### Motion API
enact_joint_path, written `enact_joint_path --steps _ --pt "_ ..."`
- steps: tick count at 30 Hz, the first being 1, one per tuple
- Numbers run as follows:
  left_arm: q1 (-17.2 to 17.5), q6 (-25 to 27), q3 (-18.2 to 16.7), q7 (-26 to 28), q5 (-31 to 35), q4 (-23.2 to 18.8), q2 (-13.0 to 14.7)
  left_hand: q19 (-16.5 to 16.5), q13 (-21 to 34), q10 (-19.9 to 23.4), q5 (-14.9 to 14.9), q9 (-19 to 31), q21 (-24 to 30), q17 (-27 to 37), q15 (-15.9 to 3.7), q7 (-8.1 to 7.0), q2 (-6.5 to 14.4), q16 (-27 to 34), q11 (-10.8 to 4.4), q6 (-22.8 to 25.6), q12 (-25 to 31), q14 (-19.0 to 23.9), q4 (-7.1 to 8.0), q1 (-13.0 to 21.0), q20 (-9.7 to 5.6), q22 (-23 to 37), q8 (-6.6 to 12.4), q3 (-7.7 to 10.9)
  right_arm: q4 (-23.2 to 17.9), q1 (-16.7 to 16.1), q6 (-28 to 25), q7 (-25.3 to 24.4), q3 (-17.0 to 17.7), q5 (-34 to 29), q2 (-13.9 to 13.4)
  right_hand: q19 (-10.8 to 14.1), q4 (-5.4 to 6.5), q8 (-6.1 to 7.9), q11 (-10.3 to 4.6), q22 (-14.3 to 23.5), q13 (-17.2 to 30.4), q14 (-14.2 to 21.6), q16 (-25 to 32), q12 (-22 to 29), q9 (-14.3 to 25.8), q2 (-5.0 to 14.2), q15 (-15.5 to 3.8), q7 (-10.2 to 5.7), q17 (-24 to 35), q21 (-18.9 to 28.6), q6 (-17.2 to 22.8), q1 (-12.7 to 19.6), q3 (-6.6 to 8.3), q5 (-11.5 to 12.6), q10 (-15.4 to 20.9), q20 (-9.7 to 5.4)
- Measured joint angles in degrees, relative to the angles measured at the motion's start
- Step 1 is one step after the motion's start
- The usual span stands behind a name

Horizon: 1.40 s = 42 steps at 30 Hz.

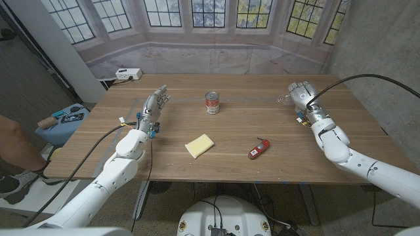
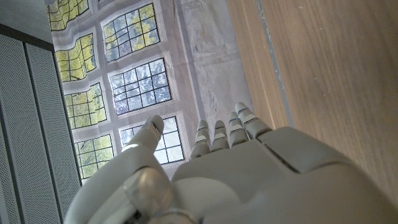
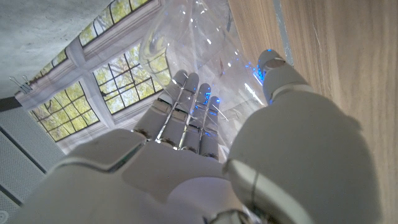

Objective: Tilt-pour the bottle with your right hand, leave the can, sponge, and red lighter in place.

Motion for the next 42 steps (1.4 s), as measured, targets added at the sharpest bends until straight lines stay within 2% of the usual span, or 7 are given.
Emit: enact_joint_path --steps 17,20,27,32,35,39,42 --pt "-0.17 0.20 0.08 -0.37 -0.20 0.09 0.13 0.00 0.00 0.00 0.00 0.00 0.00 0.00 0.00 -0.20 0.00 0.00 0.00 0.20 0.00 0.00 0.00 0.00 0.00 0.00 0.00 0.00 -0.40 -1.51 -0.85 -5.61 2.73 11.28 4.00 0.21 0.07 -0.01 -0.32 0.00 -0.01 0.25 0.00 -0.09 0.01 -0.11 0.16 -0.14 0.27 0.01 0.13 -0.64 0.08 0.33 0.34 -0.22" --pt "-0.17 0.25 0.08 -0.37 -0.22 0.09 0.13 0.00 0.00 0.00 0.00 0.00 0.00 0.00 0.00 -0.20 -0.11 0.00 0.00 0.20 0.00 0.00 0.00 0.10 0.00 0.00 0.00 0.00 -0.78 -1.85 -0.85 -5.61 3.24 11.28 4.42 0.21 0.07 -0.01 -0.31 0.00 0.00 0.25 -0.29 -0.10 0.01 -0.11 0.16 -0.14 0.27 0.00 0.13 -0.64 0.08 0.33 0.34 -0.22" --pt "-0.04 0.43 0.08 -0.47 -0.26 -0.13 0.39 0.00 0.00 0.00 0.00 0.00 0.00 0.00 0.00 -0.20 -0.23 0.00 0.00 0.20 0.00 0.00 -0.16 0.22 0.00 0.00 0.00 -0.16 -2.48 -3.14 -1.01 -9.13 5.06 19.54 5.48 0.21 0.07 -0.01 -0.31 0.00 0.03 0.25 -0.43 -0.02 0.01 -0.10 0.17 -0.13 0.54 0.01 0.12 -0.66 0.08 0.32 0.33 -0.22" --pt "-0.01 0.48 0.08 -0.66 -0.30 -0.31 0.47 0.00 0.00 0.00 0.00 0.00 0.00 0.00 0.00 -0.20 -0.23 0.00 0.00 0.20 0.00 0.00 -0.16 0.22 0.00 0.00 0.00 -0.16 -3.78 -3.88 -1.01 -9.78 6.24 21.31 5.97 0.21 -0.09 -0.01 -0.31 0.00 0.03 0.25 -0.43 0.02 -0.29 -0.11 0.17 -0.13 0.54 0.01 0.11 -1.26 0.25 0.32 0.32 -0.21" --pt "0.02 0.48 0.12 -0.73 -0.33 -0.44 0.50 0.00 0.00 0.00 0.00 0.00 0.00 0.00 0.00 -0.20 -0.23 0.00 0.00 0.20 0.00 0.00 -0.16 0.22 0.00 0.00 0.00 -0.16 -4.82 -4.51 -0.80 -11.42 7.40 26.21 6.38 0.21 -0.09 -0.01 -0.31 0.00 0.03 0.25 -0.43 0.02 -0.29 -0.15 0.16 -0.13 0.80 0.01 0.11 -1.65 0.25 0.32 0.33 -0.21" --pt "0.09 0.48 0.13 -0.73 -0.33 -0.62 0.54 0.00 0.00 0.00 0.00 0.00 0.00 0.00 0.00 -0.20 -0.23 0.00 0.00 0.20 0.00 0.00 -0.16 0.22 0.00 0.00 0.00 -0.16 -4.82 -4.51 -0.32 -12.28 7.40 29.11 6.38 0.21 -0.09 -0.02 -0.30 0.00 0.03 0.25 -0.43 0.02 -0.29 -0.15 0.16 -0.13 1.02 0.01 0.10 -1.66 0.25 0.30 0.32 -0.21" --pt "0.19 0.48 0.15 -0.87 -0.37 -0.81 0.58 0.00 0.00 0.00 0.00 0.00 0.00 0.00 0.00 -0.20 -0.23 0.00 0.00 0.20 0.00 0.00 -0.16 0.22 0.00 0.00 0.00 -0.16 -6.56 -5.57 0.20 -13.05 9.43 31.56 7.17 0.21 -0.09 -0.02 -0.30 0.00 0.03 0.25 -0.43 0.02 -0.29 -0.16 0.16 -0.12 1.31 0.01 0.10 -1.67 0.25 0.27 0.32 -0.21"
